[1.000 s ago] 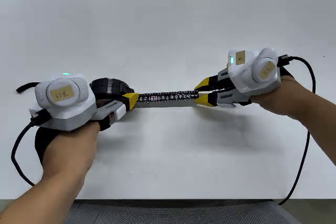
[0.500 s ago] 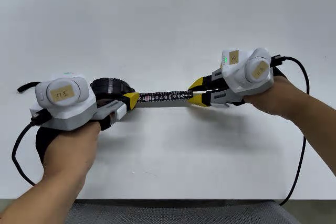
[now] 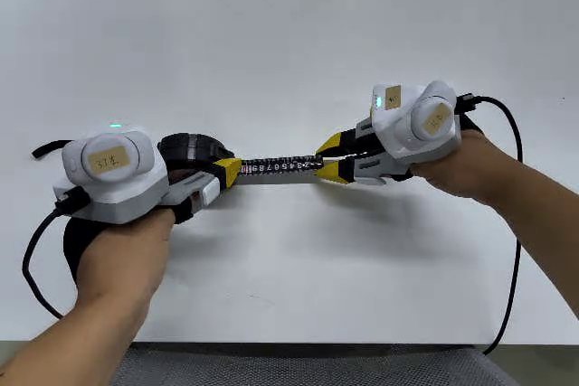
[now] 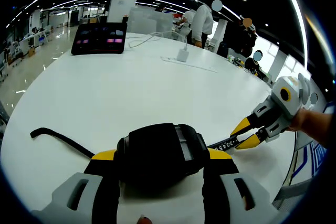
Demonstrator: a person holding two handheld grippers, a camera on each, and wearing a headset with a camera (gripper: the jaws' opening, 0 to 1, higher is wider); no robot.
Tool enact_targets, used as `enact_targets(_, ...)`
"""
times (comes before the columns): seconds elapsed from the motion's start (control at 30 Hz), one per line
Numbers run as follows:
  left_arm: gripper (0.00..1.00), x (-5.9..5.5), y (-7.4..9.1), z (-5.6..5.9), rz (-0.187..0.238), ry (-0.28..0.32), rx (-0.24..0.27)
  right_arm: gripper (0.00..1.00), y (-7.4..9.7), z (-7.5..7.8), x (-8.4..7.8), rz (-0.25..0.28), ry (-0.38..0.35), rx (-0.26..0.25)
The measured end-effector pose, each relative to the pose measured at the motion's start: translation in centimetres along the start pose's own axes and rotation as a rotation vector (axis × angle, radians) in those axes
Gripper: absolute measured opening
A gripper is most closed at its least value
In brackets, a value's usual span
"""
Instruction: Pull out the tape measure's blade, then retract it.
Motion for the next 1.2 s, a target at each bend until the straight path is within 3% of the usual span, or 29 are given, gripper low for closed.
enact_targets(1.2,0.59,0.1,0.0,-0.1,0.0,0.014,-0.007,0.09,-2.5,0.0,2.0,0.037,-0.006,0.009)
Point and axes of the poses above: the centre of the closed fingertips' face, and the gripper's own axes: y roughly backward along the fingers, z roughly to its right, x roughly out of its top, the point moved 9 cm from there along y, roughly backward along the fingers, and after that the axes turned 12 degrees about y, right-handed, at the moved point
